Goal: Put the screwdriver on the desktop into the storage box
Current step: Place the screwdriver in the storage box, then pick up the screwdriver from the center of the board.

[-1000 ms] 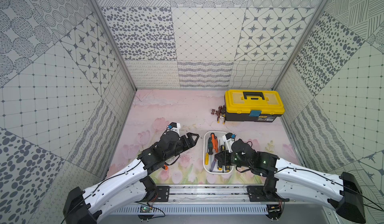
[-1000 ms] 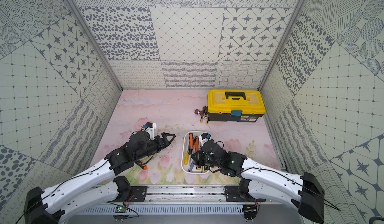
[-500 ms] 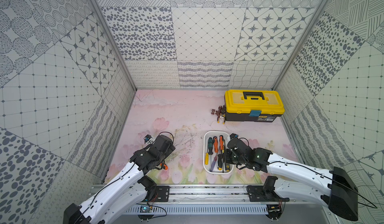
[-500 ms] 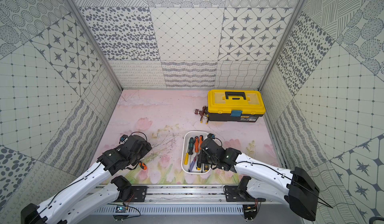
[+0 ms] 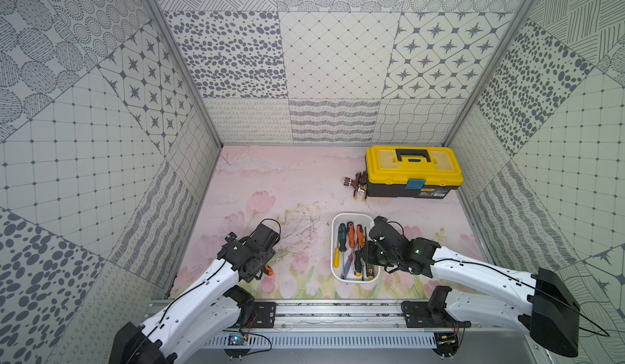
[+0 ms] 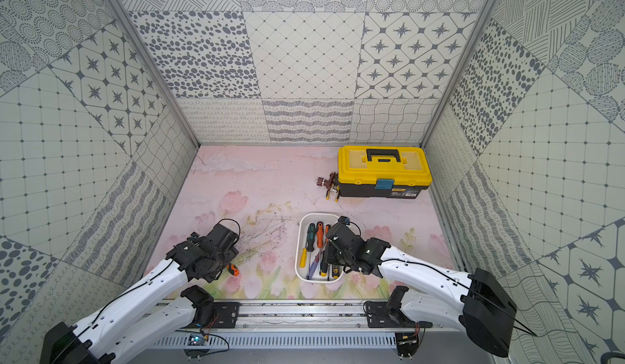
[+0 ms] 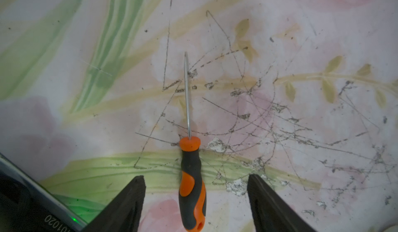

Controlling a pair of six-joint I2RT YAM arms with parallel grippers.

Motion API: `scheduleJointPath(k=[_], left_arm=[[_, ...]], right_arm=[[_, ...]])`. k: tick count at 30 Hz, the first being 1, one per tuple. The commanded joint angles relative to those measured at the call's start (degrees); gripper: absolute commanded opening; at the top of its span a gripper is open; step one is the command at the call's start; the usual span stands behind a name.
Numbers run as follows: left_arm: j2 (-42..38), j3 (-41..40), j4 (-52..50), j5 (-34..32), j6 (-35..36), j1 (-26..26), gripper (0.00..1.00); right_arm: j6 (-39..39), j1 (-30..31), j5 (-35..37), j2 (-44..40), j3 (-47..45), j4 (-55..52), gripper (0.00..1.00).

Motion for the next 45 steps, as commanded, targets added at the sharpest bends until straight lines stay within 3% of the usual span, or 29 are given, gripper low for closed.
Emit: scheduleJointPath(k=[1,8,14,23,31,33,38,42,45], left_arm=[[1.11,-0.95,-4.07,-0.24,-4.19,0.39,0.8],[4.29,-3.02,0.29,3.26,-4.9,0.55,0.75],[6.79,-4.04,3.33,5.04,-5.32,0.57,0.62],[9.45,-4.58,5.87,6.69,-5.67,0.69,0.6],[10.07,-3.54,8.26,6.7,-3.0,0.83,0.12],[9.95,-2.5,9.55,7.5,0.17,0.81,0.0],[6.92,-0.11,22.24,17.56,15.88,-0.31,0.0],[3.95,4.03,28.17,17.03,24.38,-8.7,0.0],[3.7,5.9,35.34,21.5,31.07,-14.11,0.0]], right_arm=[[-0.51,-0.17,-0.19,-1.08,1.46,0.61,0.38],[-0.77,-0.11,-0.48,-5.57,1.34,-0.48,0.34],[-0.99,-0.04,-0.21,-9.9,0.79,-0.98,0.32],[-1.52,0.05,-0.8,-9.99,1.67,-1.16,0.3],[-1.87,0.15,-1.11,-10.03,1.84,-1.06,0.29],[-1.98,0.26,-1.31,-10.33,1.84,-0.94,0.29],[-2.67,0.32,-3.47,-10.95,1.6,1.55,0.29],[-2.88,0.41,-6.96,-11.35,1.24,5.29,0.3],[-2.88,0.41,-9.69,-12.02,0.97,8.61,0.33]])
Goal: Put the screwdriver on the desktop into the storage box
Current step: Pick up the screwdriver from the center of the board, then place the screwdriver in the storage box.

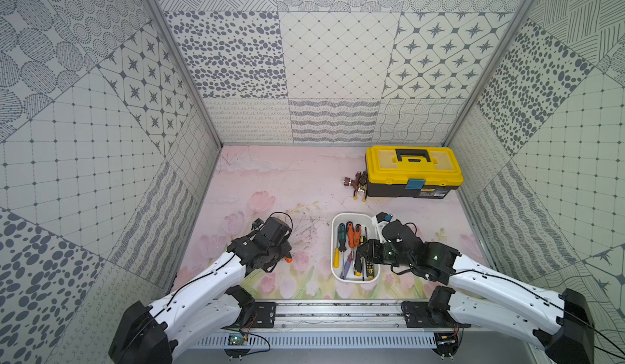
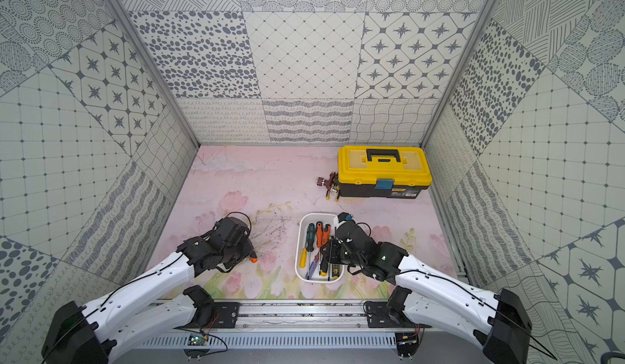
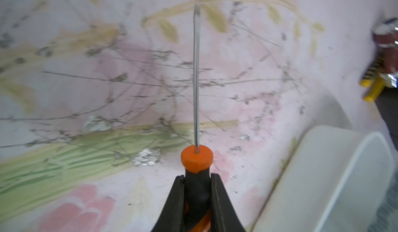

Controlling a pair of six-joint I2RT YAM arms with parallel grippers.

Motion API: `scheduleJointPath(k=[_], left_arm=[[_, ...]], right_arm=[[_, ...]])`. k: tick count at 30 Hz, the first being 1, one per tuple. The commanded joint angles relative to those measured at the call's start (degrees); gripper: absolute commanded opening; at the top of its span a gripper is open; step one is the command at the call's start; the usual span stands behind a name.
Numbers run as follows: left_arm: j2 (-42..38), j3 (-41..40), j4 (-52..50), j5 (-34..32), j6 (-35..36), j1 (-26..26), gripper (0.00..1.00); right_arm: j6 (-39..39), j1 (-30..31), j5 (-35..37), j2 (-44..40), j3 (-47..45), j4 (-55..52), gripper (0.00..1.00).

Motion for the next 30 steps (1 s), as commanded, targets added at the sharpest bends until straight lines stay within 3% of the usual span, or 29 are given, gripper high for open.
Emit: scheduleJointPath(k=[1,5,10,17,22,25,30], left_arm=[[-1.05,3.19,18.24,10.61,19.61,-7.67,0.0],[-1.24,4.07,24.92,16.95,26.57,-14.29,0.0],[-2.76,6.04,25.97,17.85,33.95,-22.26,0.0],[0.3,7.11,26.67,18.55,36.38,-26.47,0.0],[3.5,8.95,25.9,15.41,38.46,-30.08,0.0],[3.87,9.18,25.57,14.18,38.88,-30.59,0.0],[3.75,9.18,25.38,13.64,39.35,-30.87,0.0]], right_arm=[[-0.61,0.4,-4.45,-1.64,0.83,7.12,0.34],[-0.69,0.58,-8.39,-3.22,0.92,11.65,0.38],[-0.69,0.67,-9.37,-6.53,1.36,14.59,0.45],[-0.27,0.67,-8.85,-8.55,0.88,16.4,0.5],[0.18,0.67,-8.36,-8.72,0.26,16.42,0.5],[0.18,0.69,-7.42,-9.24,-0.03,15.72,0.43],[0.19,0.71,-7.38,-8.81,-0.18,15.63,0.12]])
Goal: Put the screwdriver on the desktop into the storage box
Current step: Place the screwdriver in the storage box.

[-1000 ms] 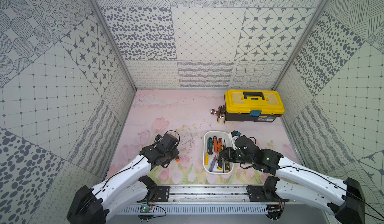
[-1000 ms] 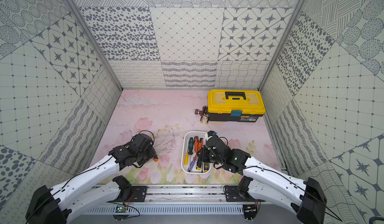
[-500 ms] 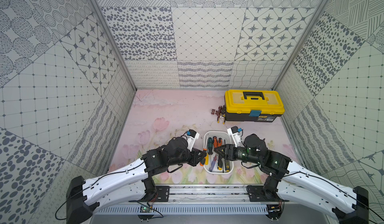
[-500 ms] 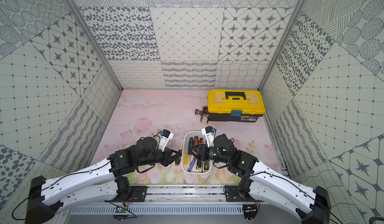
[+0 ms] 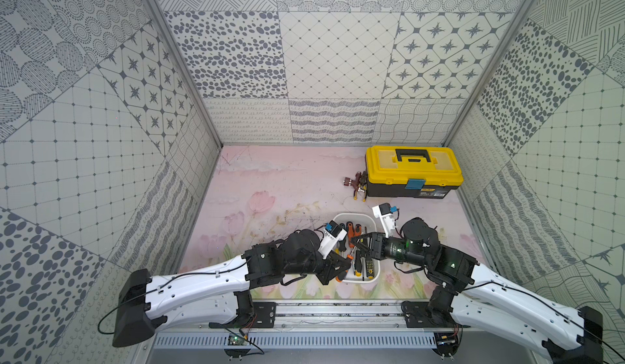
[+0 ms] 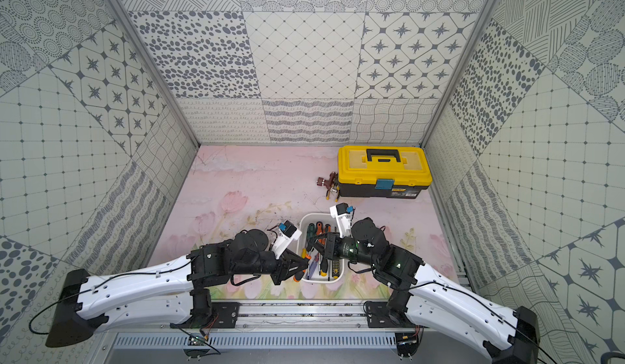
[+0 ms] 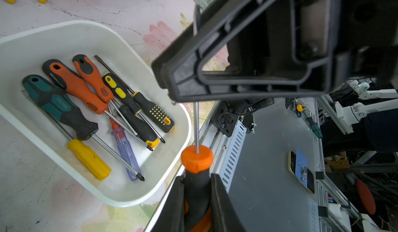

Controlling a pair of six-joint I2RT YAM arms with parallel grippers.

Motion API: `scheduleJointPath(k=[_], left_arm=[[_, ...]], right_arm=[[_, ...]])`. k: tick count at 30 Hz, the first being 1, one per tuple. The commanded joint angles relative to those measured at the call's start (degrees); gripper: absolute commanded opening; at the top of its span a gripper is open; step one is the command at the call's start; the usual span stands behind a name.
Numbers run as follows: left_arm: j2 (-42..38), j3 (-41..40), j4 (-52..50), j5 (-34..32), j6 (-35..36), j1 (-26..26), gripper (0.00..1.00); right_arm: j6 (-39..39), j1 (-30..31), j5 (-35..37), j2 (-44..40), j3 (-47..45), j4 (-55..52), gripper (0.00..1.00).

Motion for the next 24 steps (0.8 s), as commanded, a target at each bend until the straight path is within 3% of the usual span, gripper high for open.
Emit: scheduleJointPath(k=[1,2,5,8,9,11,18,24], left_arm=[[0.27,0.89,3.22,-2.06,4.08,-0.62,0.0],[0.23,0.87,3.09,-2.78,4.0,-0.62,0.0],[-0.03,0.96,2.44,-6.34,2.52,-0.62,0.0],[-1.3,-0.14,3.73,-10.35,-0.41,-0.6,0.54],[-2.01,-0.96,5.03,-10.4,-1.63,-0.58,0.67],[-3.63,-3.09,9.25,-7.83,-3.52,-0.29,0.78],[-7.06,-7.14,18.48,5.51,-7.07,1.87,0.89],[-6.65,-11.69,28.99,16.52,-14.31,7.67,0.82]], right_arm=[[-0.41,0.28,0.43,-0.12,0.06,2.01,0.06],[-0.41,0.28,0.33,0.1,0.17,2.01,0.01],[-0.36,0.28,0.45,0.03,0.36,1.92,0.0],[0.07,0.3,1.76,-1.36,-0.26,2.21,0.0],[0.41,0.28,2.26,-2.13,-0.76,2.8,0.0],[1.23,0.28,3.41,-4.25,-2.03,4.02,0.0],[5.89,0.2,8.0,-14.53,-9.36,10.43,0.0],[7.39,0.25,10.17,-20.13,-12.23,11.63,0.0]])
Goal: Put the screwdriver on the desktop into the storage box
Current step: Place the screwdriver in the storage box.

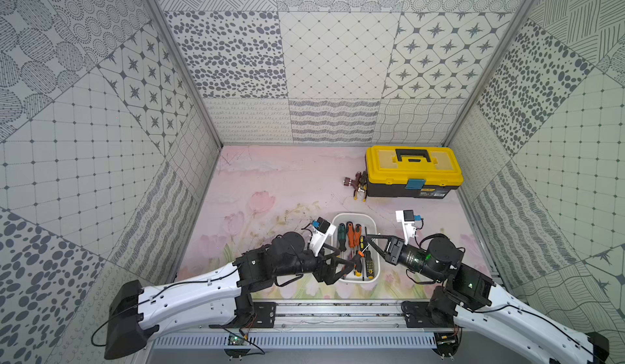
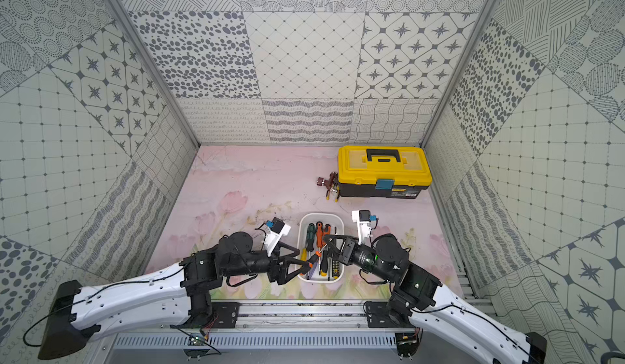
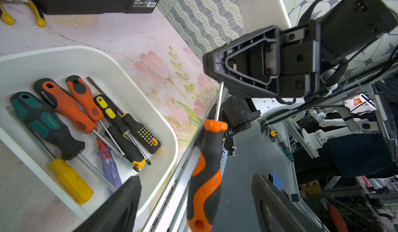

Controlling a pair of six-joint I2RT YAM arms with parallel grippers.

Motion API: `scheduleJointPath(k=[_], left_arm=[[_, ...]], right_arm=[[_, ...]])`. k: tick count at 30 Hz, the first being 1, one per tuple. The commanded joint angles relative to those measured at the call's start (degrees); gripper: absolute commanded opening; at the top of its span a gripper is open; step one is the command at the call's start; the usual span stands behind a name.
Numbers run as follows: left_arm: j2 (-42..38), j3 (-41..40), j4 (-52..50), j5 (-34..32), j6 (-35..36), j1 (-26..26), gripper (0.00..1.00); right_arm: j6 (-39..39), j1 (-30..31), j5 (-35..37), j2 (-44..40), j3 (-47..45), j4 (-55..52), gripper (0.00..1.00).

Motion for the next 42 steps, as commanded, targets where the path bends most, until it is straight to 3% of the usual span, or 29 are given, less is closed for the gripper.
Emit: scheduleJointPath(k=[1,6,8,10,18,23,25,27,28,33,35,37,39,42], left_arm=[[0.9,-2.09,14.49,13.3,-7.42,3.66,0.81],[4.78,-1.21,18.22,19.65,-8.74,3.73,0.77],[5.77,-0.87,19.49,21.54,-9.09,3.74,0.64],[6.57,-0.24,19.23,22.35,-9.34,3.73,0.41],[7.14,0.18,18.78,24.21,-8.93,3.72,0.45],[7.15,0.44,17.34,24.1,-8.3,3.74,0.38],[7.25,0.39,17.12,24.06,-8.17,3.73,0.24],[7.2,0.88,15.46,22.7,-7.64,3.76,0.05],[7.26,1.29,13.82,21.56,-7.07,3.75,0.0],[7.67,5.38,-1.79,6.59,-2.7,3.78,0.0],[8.06,7.69,-8.71,-0.29,-1.99,3.81,0.0],[8.58,9.77,-13.62,-1.87,-0.91,4.32,0.0],[9.41,11.67,-16.96,-0.99,0.55,4.52,0.0],[13.39,16.15,-23.58,2.22,2.83,4.64,0.0]], right_arm=[[1.86,0.19,2.04,-2.3,-1.37,5.57,0.0],[2.37,0.19,1.95,-2.42,-1.64,7.0,0.0],[2.58,0.19,2.21,-2.43,-1.99,7.67,0.0],[2.84,0.19,2.65,-2.64,-2.47,8.19,0.0],[3.03,0.23,4.22,-3.51,-2.95,7.91,0.0],[3.19,0.19,6.01,-5.43,-3.39,6.87,0.0],[3.46,0.21,6.4,-6.13,-3.71,6.44,0.0],[3.54,0.19,6.44,-6.22,-3.73,6.07,0.0],[3.49,0.13,6.46,-6.14,-3.75,6.17,0.0],[2.96,0.11,7.54,-6.0,-2.72,2.68,0.01],[0.11,0.11,9.76,-5.35,1.24,-5.91,0.33],[-4.75,0.11,13.49,-2.77,8.52,-20.47,0.64],[-9.77,0.2,16.15,1.71,15.04,-32.73,0.68],[-16.48,1.31,15.16,7.91,20.86,-40.34,0.66]])
